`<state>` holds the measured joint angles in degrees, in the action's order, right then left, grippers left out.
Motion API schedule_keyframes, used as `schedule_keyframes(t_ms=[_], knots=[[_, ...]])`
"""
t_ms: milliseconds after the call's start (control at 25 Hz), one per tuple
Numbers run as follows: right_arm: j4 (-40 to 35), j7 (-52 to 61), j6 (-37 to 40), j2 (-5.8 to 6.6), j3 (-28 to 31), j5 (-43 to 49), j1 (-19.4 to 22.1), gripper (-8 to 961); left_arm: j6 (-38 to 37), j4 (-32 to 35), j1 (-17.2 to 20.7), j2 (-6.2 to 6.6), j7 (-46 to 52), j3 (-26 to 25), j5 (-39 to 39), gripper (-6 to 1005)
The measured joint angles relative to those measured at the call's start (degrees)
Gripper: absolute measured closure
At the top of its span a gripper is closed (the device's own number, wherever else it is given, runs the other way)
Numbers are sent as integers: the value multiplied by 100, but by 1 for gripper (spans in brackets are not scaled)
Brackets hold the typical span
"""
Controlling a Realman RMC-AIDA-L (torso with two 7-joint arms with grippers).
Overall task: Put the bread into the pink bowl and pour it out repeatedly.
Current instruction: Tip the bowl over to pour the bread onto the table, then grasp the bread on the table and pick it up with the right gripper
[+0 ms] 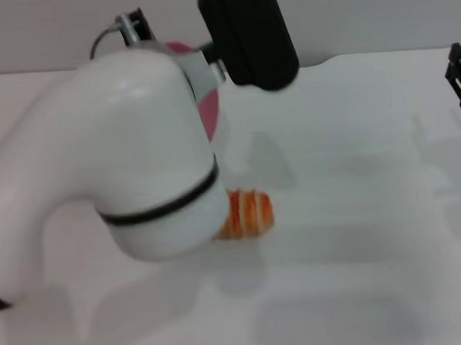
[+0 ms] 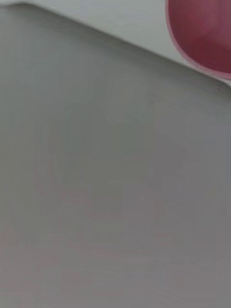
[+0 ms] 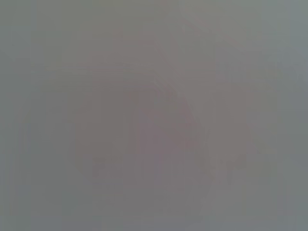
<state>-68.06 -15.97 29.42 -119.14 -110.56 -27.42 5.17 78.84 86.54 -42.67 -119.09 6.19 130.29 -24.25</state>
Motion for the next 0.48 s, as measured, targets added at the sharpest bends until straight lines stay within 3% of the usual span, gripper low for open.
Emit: schedule_keyframes(t_ms=[120,240,440,480], knots=[[-310,2,-593,3,-1,-1,1,287,0,0,-2,0,18,-140,8,940],[-843,3,-1607,19,75,-1,-24,286,139,-31,21,27,59,-1180,357,940],[-1635,199,-3702,32,273,-1,-370,286,169,-47,237,70,14,-2298,783,940],[-1727,301,-4074,32,304,0,-516,286,169,-47,237,70,14,-2298,783,940]])
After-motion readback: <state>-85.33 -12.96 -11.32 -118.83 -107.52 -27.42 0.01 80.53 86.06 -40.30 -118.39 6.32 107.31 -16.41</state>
